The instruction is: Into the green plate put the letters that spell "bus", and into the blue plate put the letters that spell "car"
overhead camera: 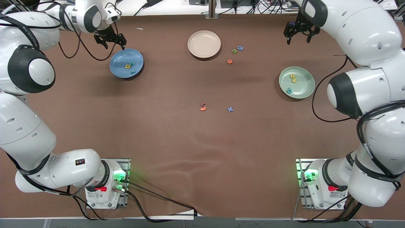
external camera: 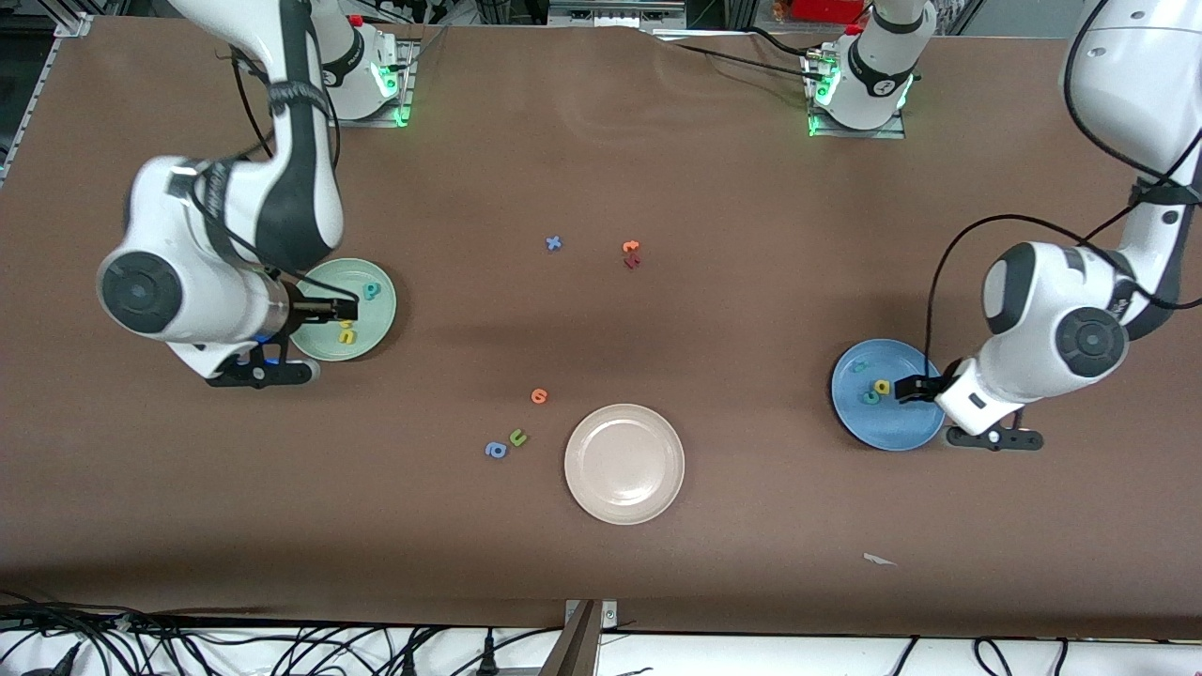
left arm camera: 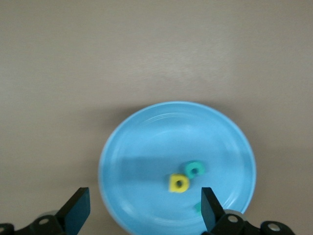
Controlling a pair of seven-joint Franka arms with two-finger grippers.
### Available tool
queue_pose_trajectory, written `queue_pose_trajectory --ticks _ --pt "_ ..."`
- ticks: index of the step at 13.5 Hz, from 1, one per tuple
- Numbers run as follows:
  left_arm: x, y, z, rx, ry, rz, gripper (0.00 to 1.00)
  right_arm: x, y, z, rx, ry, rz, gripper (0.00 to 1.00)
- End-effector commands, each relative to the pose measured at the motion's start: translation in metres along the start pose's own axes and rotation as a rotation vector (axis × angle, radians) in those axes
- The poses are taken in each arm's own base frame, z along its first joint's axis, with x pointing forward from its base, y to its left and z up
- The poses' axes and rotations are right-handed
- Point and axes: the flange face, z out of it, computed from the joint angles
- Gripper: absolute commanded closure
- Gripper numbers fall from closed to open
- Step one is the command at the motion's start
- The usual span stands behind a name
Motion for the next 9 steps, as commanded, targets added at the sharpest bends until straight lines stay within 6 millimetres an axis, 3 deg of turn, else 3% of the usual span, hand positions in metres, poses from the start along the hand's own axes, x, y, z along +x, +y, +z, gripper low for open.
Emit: queue_pose_trajectory --ticks 1,3,7,9 --pt "-0.017 -0.016 -0.052 -0.051 -0.014 0.05 0.0 -0.021 -0.007 -0.044 0.036 0.006 -0.041 0.0" --pt "-0.037 -0.033 -0.096 -0.114 -0.03 0.117 0.0 -0.029 0.01 -0.065 0.04 0.035 -0.043 0.0" --pt "-0.075 -0.012 -0.211 -0.085 0.068 0.108 0.0 -0.038 0.017 -0.076 -0.028 0.047 -0.068 0.0" --pt "-0.092 0.002 -0.247 -0.076 0.094 0.101 0.0 -0.048 0.009 -0.078 -0.053 0.063 0.011 0.0"
